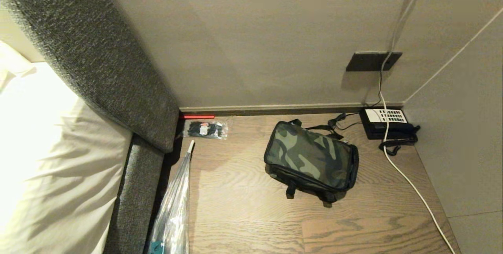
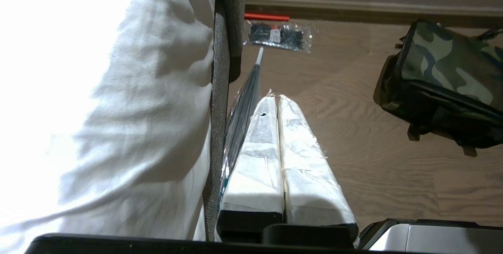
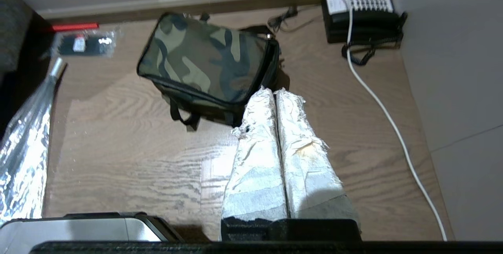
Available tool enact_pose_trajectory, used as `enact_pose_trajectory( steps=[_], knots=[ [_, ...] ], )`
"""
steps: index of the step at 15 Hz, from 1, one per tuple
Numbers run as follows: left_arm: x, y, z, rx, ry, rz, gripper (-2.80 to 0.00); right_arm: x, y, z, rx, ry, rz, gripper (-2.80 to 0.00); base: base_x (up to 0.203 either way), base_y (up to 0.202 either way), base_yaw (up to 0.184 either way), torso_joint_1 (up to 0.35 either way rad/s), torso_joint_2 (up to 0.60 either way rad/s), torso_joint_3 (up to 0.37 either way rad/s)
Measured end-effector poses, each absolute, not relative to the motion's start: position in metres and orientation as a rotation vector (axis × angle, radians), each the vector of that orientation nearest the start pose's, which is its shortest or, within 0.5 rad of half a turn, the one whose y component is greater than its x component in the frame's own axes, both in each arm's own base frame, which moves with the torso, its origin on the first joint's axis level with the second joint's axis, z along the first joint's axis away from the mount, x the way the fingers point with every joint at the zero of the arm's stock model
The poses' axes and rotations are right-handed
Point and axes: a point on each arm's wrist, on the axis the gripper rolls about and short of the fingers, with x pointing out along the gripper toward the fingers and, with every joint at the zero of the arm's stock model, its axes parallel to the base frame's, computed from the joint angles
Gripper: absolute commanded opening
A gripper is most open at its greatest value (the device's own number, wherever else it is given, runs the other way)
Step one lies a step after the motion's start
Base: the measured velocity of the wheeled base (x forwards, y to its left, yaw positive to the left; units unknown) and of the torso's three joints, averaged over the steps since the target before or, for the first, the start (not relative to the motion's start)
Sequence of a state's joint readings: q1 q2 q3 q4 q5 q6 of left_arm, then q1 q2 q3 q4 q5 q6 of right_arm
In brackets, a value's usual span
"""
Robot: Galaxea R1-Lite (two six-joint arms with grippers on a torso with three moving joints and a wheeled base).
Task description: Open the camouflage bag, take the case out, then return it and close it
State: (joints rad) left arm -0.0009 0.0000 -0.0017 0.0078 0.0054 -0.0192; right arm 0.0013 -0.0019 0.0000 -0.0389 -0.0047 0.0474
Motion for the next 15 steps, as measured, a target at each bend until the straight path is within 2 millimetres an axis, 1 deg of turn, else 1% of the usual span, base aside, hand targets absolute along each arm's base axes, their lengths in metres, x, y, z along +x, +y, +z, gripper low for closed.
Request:
enact_pose_trajectory(
  steps=[15],
  knots=[
    [-0.0229,0.0001,0.0752,-0.019,0.006,0.005,-2.80,-0.0230,-0.0001,0.0795,0.048,-0.041,-0.003,-2.80,0.000,0.000,0.000,0.002,0.00,0.203]
  ],
)
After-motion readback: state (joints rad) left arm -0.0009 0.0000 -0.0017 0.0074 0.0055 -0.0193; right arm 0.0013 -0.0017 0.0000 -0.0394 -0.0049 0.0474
